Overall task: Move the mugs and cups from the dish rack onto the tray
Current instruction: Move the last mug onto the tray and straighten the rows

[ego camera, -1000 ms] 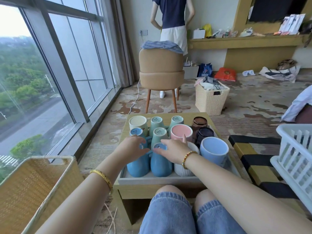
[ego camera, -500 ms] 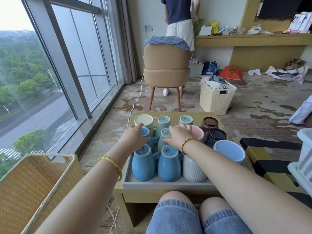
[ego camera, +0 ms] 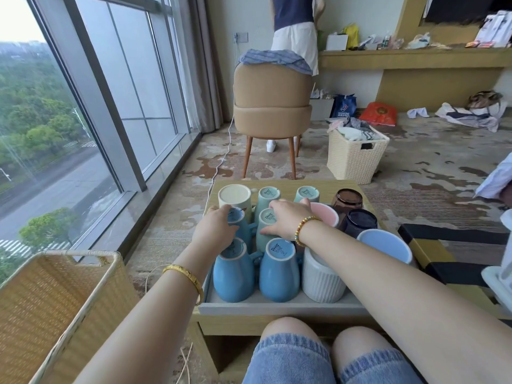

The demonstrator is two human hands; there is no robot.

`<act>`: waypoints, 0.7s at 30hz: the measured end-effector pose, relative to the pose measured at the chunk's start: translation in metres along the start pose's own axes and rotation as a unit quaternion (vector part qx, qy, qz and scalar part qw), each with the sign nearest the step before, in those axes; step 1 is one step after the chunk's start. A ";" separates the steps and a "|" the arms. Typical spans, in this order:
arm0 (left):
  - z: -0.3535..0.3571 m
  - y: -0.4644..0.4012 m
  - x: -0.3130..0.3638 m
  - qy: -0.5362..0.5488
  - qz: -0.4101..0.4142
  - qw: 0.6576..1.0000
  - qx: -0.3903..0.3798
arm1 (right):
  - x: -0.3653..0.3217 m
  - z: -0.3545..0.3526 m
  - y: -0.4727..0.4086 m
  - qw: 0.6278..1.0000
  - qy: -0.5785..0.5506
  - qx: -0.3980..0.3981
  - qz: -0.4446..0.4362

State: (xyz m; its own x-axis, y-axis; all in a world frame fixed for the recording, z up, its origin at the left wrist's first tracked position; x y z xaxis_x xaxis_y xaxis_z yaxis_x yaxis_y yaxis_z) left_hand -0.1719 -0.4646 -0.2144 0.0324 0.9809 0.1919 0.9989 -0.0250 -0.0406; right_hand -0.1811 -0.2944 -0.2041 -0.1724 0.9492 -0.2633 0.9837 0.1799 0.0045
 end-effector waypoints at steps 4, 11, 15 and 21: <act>0.001 0.002 -0.001 0.014 -0.004 1.000 0.007 | -0.002 0.003 0.003 1.000 -0.020 0.000 0.000; -0.002 0.008 0.001 0.033 -0.007 0.999 -0.001 | 0.002 0.001 0.006 0.995 -0.084 -0.031 0.038; -0.007 0.023 0.007 0.031 -0.021 0.999 -0.032 | 0.004 -0.002 0.021 0.988 -0.135 0.065 0.037; -0.029 0.048 0.009 -0.041 0.049 0.988 -0.142 | -0.001 -0.002 0.061 0.978 -0.126 0.167 -0.011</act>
State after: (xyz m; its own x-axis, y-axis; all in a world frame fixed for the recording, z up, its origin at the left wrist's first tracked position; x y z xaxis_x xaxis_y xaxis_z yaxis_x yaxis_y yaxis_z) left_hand -0.1231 -0.4630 -0.1860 0.1385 0.9831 0.1201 0.9611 -0.1627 0.2232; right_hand -0.1212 -0.2835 -0.2020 -0.2172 0.8447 -0.4893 0.9493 0.0659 -0.3075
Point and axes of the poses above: each hand's wrist, its own y-axis away from the middle knuckle, its own z-axis out of the palm, x = y × z, the point moved 1 cm from there along -y, towards the middle knuckle, and after that the axes turned 11 degrees about -y, right-handed, at the moved point
